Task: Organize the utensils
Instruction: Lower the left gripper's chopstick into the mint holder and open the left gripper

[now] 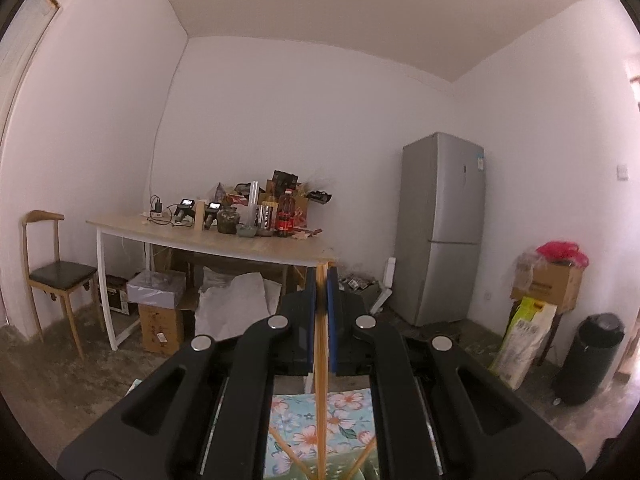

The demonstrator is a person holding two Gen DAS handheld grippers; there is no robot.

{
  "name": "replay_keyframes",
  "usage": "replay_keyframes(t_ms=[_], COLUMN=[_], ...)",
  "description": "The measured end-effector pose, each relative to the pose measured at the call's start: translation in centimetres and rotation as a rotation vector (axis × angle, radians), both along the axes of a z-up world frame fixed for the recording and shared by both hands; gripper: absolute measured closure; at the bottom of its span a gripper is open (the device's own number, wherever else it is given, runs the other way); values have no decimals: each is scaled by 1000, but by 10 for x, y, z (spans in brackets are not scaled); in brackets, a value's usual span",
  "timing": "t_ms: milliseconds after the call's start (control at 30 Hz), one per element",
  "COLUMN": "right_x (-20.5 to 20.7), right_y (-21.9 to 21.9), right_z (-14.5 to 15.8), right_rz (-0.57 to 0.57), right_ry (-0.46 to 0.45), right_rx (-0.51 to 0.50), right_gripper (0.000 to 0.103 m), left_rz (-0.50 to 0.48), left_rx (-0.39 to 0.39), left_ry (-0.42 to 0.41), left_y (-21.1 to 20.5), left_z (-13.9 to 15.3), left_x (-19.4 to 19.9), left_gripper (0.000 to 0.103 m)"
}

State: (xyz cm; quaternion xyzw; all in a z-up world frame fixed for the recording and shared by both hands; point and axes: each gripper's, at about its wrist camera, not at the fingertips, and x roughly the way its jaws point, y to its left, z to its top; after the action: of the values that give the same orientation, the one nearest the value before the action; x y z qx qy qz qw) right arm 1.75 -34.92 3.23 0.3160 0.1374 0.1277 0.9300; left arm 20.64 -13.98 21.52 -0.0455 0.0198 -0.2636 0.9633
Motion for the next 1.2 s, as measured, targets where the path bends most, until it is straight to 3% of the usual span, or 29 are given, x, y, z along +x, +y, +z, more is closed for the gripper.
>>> replay_keyframes(t_ms=[167, 467, 533, 733, 967, 1200], right_x=[3, 1, 0, -1, -5, -7], right_y=[-3, -9, -9, -7, -3, 2], right_z=[-8, -12, -12, -12, -7, 1], right_rz=[4, -4, -2, 5, 6, 9], right_ry=[11, 15, 14, 7, -6, -19], right_rx=[17, 36, 39, 46, 38, 31], right_gripper=[96, 96, 96, 96, 96, 96], left_rz=[26, 38, 48, 87, 101, 118], left_rx=[47, 65, 67, 65, 57, 77], left_ry=[22, 163, 166, 137, 166, 218], left_y=[-21, -24, -20, -9, 10, 42], left_z=[-22, -53, -53, -44, -38, -52], left_x=[20, 44, 41, 22, -2, -29], left_gripper=[99, 96, 78, 49, 38, 31])
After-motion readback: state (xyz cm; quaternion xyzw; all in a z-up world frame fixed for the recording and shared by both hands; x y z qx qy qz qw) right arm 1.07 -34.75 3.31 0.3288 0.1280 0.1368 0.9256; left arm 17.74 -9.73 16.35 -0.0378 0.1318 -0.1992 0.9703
